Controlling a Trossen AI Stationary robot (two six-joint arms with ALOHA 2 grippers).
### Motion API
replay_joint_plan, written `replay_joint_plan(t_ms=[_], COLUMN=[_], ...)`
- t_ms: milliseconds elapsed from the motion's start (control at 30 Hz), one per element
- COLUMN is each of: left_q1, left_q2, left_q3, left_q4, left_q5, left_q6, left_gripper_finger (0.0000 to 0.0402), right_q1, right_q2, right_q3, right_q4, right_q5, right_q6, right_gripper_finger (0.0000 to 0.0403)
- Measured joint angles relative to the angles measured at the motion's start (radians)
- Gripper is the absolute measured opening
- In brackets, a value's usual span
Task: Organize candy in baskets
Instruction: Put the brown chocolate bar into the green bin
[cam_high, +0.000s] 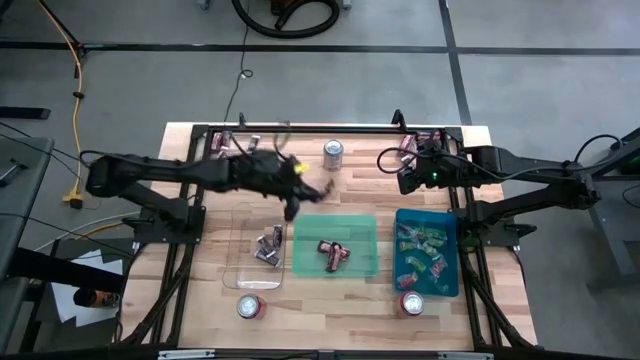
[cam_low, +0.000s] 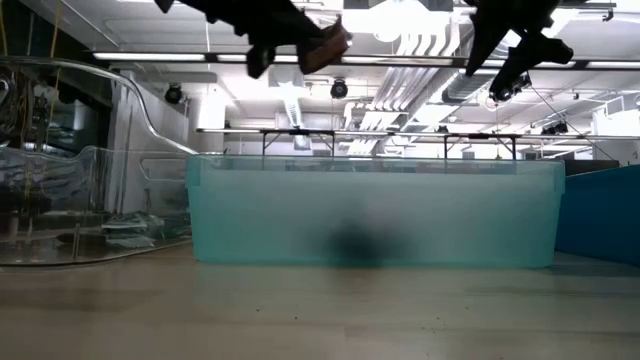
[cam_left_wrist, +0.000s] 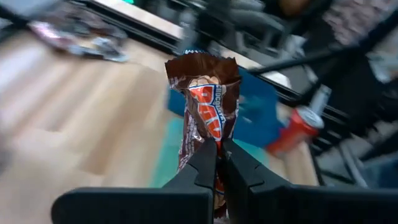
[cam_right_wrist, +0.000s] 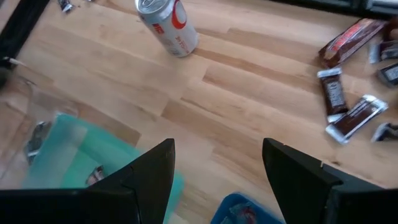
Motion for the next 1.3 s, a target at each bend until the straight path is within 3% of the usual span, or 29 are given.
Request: replay_joint_plan(t_ms=[300,533,833,1000,1300], left_q1=[-0.133,-0.169,-0.192,-0.192,-0.162], left_q2=[0.142,0.186,0.239,0.231,0.184], left_q3=[0.015,0.018,0.018,0.018,0.018], left_q4=[0.079,0.079,0.057,0.037,-0.026], left_q5=[0.038,0.033,0.026,-0.012,-0.014], left_q6=[-0.006,0.005,-0.021,-0.029,-0.057], left_gripper_finger=[0.0,0.0,0.0008,0.0052,0.0192], right_q1=[0.0,0.0,0.0,0.0,0.0], right_q2=[0.0,0.0,0.0,0.003,0.013], right_q3=[0.0,0.0,0.0,0.0,0.0], right_q4=[0.055,0.063,0.062,0.063,0.062], right_q5=[-0.014,-0.03,-0.057,-0.057,-0.084], right_q6=[-0.021,0.137,0.213,0.229,0.16], right_gripper_finger=[0.0238,0.0238,0.0238,0.0238,0.0238])
